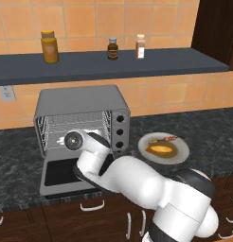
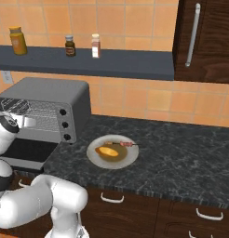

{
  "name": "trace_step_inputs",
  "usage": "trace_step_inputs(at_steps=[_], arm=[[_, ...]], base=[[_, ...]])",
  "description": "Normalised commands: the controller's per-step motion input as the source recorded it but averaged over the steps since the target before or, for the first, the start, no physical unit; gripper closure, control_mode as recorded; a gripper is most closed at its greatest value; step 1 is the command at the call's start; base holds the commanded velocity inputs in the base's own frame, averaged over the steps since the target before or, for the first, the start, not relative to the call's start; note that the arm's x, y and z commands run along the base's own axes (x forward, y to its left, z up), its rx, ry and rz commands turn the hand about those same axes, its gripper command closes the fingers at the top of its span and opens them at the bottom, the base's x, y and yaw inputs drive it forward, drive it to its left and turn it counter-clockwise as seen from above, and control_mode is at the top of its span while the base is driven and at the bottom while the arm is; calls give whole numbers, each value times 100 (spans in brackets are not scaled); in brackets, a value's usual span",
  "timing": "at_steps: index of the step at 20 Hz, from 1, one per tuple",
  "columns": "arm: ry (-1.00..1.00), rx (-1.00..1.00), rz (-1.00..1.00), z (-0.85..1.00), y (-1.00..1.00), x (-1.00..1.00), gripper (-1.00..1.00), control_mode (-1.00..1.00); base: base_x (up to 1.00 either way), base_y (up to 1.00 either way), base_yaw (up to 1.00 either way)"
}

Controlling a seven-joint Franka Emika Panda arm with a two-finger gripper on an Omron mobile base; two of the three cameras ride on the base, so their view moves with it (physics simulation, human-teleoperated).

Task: Pick up the kebab skewer and baguette bread, and place them inside the toaster oven. Close the toaster oven door and start by setting the timer.

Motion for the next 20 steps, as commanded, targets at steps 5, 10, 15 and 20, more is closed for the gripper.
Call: trace_step_inputs(at_steps=[5, 10, 15, 20], arm=[[3, 2, 0, -23, 2, 7, -100, -100], [13, 8, 0, -16, -2, 34, -100, -100], [5, 6, 0, -42, 0, 38, -100, -100], [1, 6, 0, -23, 1, 40, -100, -100]], base=[[0, 0, 0], [0, 0, 0], [0, 0, 0], [0, 0, 0]])
